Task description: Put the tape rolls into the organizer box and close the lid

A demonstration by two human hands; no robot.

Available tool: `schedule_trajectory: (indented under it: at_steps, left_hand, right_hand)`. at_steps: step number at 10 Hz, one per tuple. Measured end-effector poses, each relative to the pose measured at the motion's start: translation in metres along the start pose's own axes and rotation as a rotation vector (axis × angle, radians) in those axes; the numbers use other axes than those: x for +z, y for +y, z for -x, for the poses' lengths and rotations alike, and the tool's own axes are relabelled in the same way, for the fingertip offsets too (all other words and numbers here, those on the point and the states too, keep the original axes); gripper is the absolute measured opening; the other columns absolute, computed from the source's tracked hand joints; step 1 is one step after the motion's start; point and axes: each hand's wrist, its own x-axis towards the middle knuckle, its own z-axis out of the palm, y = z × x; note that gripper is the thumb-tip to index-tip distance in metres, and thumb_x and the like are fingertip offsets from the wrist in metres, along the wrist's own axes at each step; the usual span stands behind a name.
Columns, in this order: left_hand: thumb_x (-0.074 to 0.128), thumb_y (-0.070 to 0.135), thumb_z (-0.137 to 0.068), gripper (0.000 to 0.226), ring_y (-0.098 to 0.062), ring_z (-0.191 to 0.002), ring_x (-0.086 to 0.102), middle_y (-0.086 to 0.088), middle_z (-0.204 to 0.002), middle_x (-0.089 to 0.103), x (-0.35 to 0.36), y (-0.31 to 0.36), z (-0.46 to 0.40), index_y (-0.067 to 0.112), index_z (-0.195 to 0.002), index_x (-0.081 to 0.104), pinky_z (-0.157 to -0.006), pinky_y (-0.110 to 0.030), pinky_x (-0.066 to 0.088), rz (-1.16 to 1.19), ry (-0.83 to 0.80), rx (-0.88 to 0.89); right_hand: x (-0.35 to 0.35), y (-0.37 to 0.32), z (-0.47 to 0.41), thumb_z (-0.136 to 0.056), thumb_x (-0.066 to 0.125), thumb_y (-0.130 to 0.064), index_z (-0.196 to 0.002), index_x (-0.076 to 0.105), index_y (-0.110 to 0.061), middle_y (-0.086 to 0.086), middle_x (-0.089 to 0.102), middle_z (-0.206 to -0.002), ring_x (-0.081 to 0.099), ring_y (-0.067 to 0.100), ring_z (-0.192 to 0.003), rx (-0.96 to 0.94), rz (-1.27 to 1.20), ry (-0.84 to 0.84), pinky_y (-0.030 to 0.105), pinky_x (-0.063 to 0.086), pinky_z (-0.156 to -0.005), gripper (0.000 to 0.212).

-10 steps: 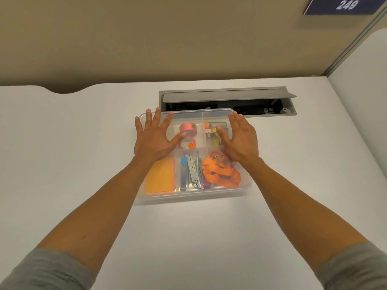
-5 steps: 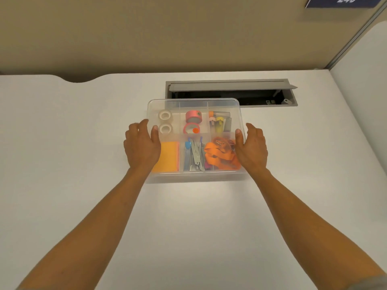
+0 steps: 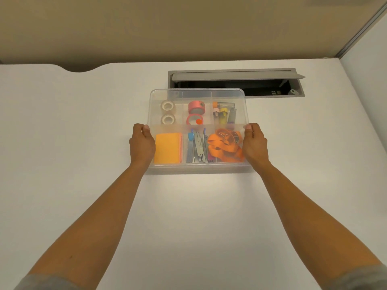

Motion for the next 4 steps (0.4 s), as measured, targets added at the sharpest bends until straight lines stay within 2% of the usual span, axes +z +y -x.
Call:
schedule_trajectory:
  at_steps: [1,2,3,4]
  left_hand:
    - [0.032,0.029,-0.101,0.027,-0.013,-0.065,0.05,0.006,-0.074,0.053,0.0,-0.002,0.001,0.011,-0.103,0.053,-0.061,-0.031,0.036,0.029,0.018,-0.005]
    - [0.033,0.026,-0.099,0.025,-0.021,-0.072,0.054,0.005,-0.076,0.054,-0.002,0.0,0.001,0.012,-0.103,0.054,-0.068,-0.033,0.039,0.027,0.005,-0.005]
    - [0.032,0.027,-0.099,0.024,-0.031,-0.082,0.057,-0.004,-0.087,0.059,-0.008,0.003,0.003,0.014,-0.103,0.052,-0.074,-0.04,0.046,-0.031,-0.033,-0.004]
    - [0.034,0.04,-0.099,0.031,-0.034,-0.086,0.058,-0.01,-0.097,0.062,-0.017,0.011,0.007,0.015,-0.108,0.051,-0.074,-0.039,0.044,-0.13,-0.018,-0.027]
  right_hand:
    - [0.001,0.002,0.001,-0.101,0.03,-0.035,-0.108,0.056,-0.015,0.002,0.061,-0.093,0.056,0.02,-0.08,0.006,-0.02,0.048,0.029,0.041,-0.069,0.034]
    - [0.0,-0.001,0.002,-0.099,0.032,-0.039,-0.106,0.059,-0.015,0.008,0.065,-0.094,0.058,0.027,-0.084,0.029,0.021,0.08,0.033,0.042,-0.072,0.037]
    - [-0.003,-0.004,0.003,-0.098,0.032,-0.043,-0.106,0.059,-0.015,0.01,0.067,-0.094,0.061,0.031,-0.086,0.029,0.065,0.067,0.032,0.041,-0.07,0.04]
    - [-0.012,-0.014,0.005,-0.095,0.028,-0.058,-0.111,0.057,-0.014,0.01,0.065,-0.103,0.061,0.032,-0.094,0.074,0.163,0.028,0.035,0.042,-0.074,0.055]
